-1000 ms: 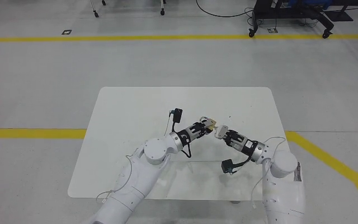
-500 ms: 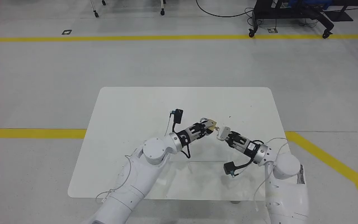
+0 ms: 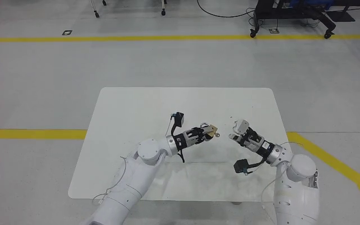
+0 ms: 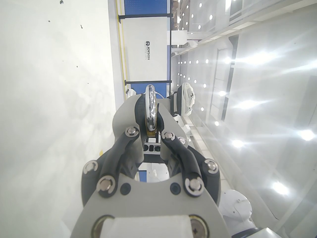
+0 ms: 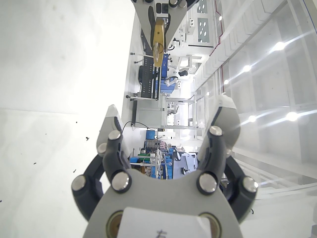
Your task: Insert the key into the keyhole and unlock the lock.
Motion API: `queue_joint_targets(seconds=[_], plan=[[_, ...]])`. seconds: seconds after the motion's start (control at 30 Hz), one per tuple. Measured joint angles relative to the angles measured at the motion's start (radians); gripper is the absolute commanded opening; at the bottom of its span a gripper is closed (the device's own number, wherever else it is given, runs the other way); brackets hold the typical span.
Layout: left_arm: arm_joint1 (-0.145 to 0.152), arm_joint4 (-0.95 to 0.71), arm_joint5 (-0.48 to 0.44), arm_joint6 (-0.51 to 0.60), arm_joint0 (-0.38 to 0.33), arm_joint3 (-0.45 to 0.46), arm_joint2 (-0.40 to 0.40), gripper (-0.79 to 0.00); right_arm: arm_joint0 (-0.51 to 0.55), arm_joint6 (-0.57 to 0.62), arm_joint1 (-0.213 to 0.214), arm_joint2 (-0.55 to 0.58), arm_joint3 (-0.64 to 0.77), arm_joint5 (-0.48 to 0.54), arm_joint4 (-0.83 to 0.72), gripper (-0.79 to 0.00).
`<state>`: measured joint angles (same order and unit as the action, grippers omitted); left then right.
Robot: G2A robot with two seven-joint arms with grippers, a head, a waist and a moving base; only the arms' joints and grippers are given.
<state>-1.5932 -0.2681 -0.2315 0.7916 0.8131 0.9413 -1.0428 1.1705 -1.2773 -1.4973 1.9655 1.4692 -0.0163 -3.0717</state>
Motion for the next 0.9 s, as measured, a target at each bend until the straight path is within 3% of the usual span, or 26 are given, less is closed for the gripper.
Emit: queue_joint_targets(seconds=[0.2,0.23,0.27,0.3,0.37,0.57,0.9], plan=[[0.001,0.004,0.006,-0.017,0.011,0.013,-0.001,-0.785,-0.008,-0.034,-0.003,-0.014,-0.015,0.033,0.000,0.000],[0.002,0.004,0.012,-0.024,0.017,0.020,-0.002,-0.785,-0.015,-0.061,-0.004,-0.011,-0.018,0.057,0.000,-0.099],[0.003,0.000,0.023,-0.031,0.020,0.027,-0.005,-0.785,-0.020,-0.082,-0.004,-0.001,-0.018,0.074,0.000,-0.305],[0.003,-0.008,0.032,-0.033,0.021,0.030,-0.007,-0.785,-0.019,-0.081,-0.005,0.002,-0.018,0.076,0.000,-0.406],[0.002,-0.028,0.058,-0.031,0.018,0.032,-0.007,-0.785,-0.011,-0.063,-0.004,-0.010,-0.015,0.075,0.001,-0.456],[-0.004,-0.037,0.115,-0.042,0.000,0.031,0.014,-0.785,0.020,-0.026,0.005,-0.049,0.014,0.093,0.014,-0.477],[-0.010,-0.023,0.118,-0.069,-0.016,0.015,0.038,-0.785,0.023,-0.018,0.028,-0.075,0.022,0.138,0.005,-0.511]])
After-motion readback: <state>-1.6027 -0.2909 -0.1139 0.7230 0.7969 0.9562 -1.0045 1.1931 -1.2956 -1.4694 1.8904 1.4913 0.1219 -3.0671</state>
